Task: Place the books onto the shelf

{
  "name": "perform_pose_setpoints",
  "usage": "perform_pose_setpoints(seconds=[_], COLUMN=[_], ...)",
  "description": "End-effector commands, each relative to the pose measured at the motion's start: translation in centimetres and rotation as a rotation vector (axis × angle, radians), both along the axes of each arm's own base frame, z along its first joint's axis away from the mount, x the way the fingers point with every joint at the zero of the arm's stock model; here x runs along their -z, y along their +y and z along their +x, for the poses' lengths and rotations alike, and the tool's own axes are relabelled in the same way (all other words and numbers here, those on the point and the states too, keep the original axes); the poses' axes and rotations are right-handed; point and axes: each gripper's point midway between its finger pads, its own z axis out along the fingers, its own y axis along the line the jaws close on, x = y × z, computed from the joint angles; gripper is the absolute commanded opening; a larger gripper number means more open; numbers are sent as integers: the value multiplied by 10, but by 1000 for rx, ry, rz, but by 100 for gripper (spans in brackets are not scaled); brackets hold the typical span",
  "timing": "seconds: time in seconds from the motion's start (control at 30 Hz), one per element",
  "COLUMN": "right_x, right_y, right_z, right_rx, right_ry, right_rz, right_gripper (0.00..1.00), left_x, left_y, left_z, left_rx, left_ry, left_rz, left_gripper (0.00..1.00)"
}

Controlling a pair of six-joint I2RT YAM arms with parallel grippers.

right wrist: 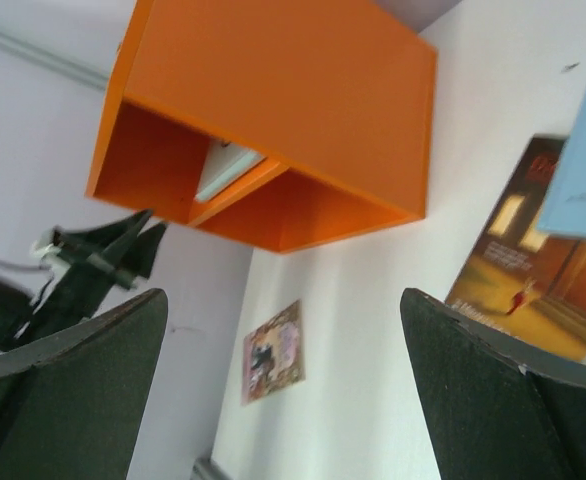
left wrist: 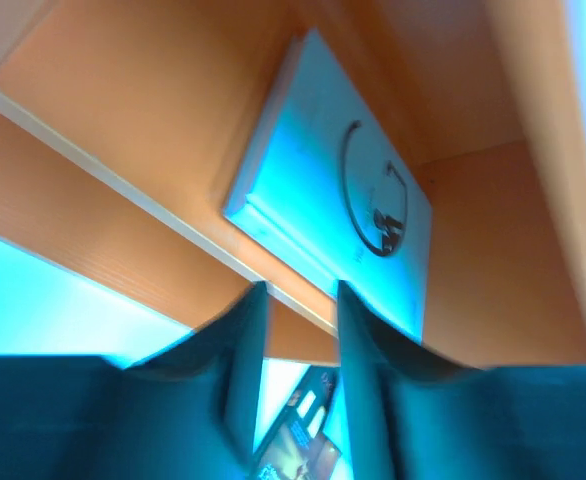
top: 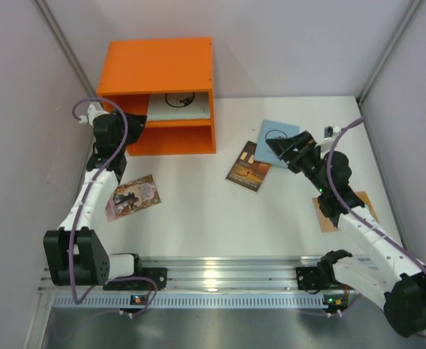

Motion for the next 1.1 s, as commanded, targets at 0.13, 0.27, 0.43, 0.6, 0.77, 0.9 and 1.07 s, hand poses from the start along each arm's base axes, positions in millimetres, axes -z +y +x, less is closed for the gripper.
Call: perform_pose_setpoints(seconds=[0.13, 0.27, 0.43, 0.6, 0.77, 0.9, 1.07], right_x=[20, 71, 122, 154, 181, 195, 209], right_y=[-78, -132, -160, -149, -140, -131, -126], right_z=[72, 100, 116, 117, 111, 112, 117], right_rx=[64, 172, 193, 189, 253, 311, 351], right_ry=[98, 232, 366, 403, 443, 465, 449], right_rz=[-198, -244, -244, -170, -66, -73, -34], right_gripper=[100, 100, 100, 98, 98, 97, 95], left_x=[-39, -26, 6, 28, 10, -6, -20], left_y=[-27, -60, -119, -132, -132, -126, -126], left_z=[-51, -78, -120, -143, -146, -143, -144], left_rx=[138, 244, 505, 615, 623, 584, 577], left_ry=[-27, -16, 2, 17, -29, -23, -42], left_rz=[258, 320, 328, 306, 324, 331, 315], left_gripper=[59, 94, 97, 92, 91, 90, 88])
